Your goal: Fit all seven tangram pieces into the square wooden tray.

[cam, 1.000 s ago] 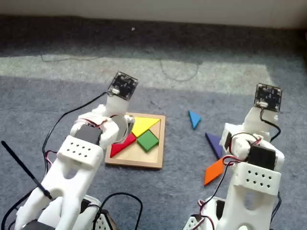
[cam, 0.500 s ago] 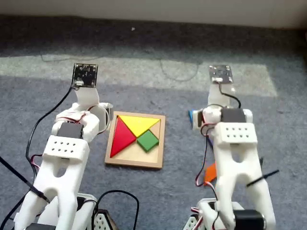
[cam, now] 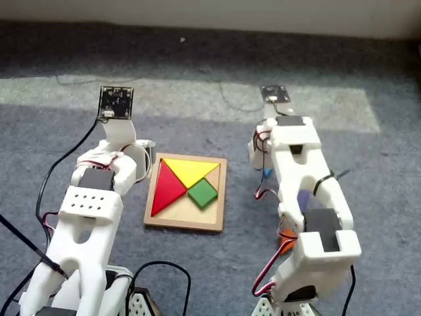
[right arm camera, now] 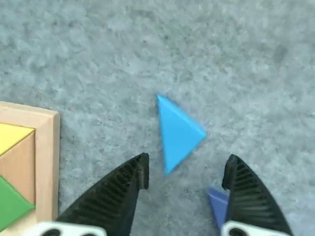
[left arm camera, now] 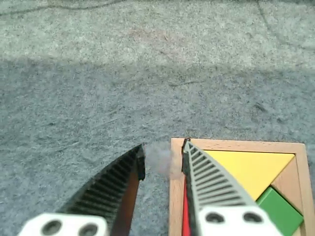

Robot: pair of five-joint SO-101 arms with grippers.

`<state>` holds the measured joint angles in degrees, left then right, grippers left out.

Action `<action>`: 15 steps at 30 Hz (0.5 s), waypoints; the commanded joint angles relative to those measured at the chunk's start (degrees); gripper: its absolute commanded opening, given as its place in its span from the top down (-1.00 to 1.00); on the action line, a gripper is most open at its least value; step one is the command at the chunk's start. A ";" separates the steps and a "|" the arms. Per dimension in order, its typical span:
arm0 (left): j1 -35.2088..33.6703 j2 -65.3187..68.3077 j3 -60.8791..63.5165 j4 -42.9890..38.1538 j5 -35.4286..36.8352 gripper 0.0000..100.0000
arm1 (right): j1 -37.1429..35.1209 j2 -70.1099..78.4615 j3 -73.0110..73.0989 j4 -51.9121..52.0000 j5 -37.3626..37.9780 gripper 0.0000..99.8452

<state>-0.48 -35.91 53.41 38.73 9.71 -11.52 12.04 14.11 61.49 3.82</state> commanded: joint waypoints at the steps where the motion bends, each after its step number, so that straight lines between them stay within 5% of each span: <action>1: -0.92 -1.36 -0.48 -1.14 0.35 0.71 | -0.92 0.57 -3.56 -1.27 0.62 0.52; 15: -0.92 -1.36 -0.57 -1.05 0.18 0.71 | -0.75 5.41 -3.56 -5.49 0.70 0.52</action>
<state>-0.48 -35.91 53.41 38.73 9.71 -11.87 17.85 12.88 58.77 3.82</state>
